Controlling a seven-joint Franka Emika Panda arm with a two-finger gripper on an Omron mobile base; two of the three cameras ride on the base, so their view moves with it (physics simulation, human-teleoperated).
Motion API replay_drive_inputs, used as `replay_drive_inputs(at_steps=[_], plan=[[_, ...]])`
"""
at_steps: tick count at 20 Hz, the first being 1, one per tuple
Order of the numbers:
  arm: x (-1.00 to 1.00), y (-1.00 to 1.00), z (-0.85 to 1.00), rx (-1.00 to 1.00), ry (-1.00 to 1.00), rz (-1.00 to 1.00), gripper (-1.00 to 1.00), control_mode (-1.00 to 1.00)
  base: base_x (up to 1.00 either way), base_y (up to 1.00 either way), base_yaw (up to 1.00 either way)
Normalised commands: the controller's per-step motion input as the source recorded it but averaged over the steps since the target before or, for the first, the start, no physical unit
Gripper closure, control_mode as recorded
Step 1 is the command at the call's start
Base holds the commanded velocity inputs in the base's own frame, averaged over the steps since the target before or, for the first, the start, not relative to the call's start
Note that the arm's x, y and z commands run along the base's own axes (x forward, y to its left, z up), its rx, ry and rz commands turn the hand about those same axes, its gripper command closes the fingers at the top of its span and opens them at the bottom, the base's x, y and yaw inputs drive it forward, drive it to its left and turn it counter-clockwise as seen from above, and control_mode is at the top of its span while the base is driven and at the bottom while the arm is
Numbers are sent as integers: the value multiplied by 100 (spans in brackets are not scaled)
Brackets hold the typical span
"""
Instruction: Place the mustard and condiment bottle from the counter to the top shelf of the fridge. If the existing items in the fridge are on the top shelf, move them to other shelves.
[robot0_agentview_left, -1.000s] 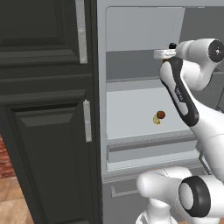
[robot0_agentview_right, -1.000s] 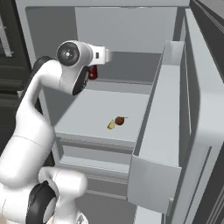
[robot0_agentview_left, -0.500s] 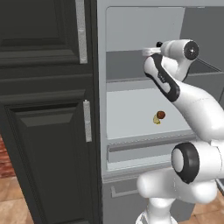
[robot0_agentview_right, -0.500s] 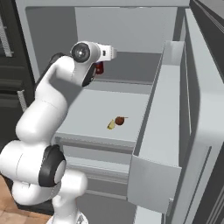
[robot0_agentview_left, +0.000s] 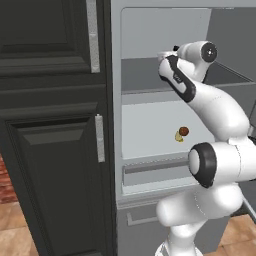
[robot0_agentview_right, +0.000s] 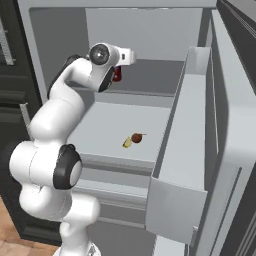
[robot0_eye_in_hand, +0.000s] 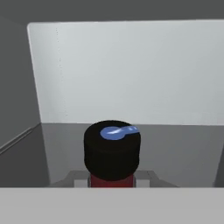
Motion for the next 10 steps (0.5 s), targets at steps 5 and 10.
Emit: replay_drive_inputs(at_steps=[5,10], plan=[[19,0,-2,0,0,0,-100,-100,0,0,0],[0,0,0,0,0,0,-100,-100,0,0,0]])
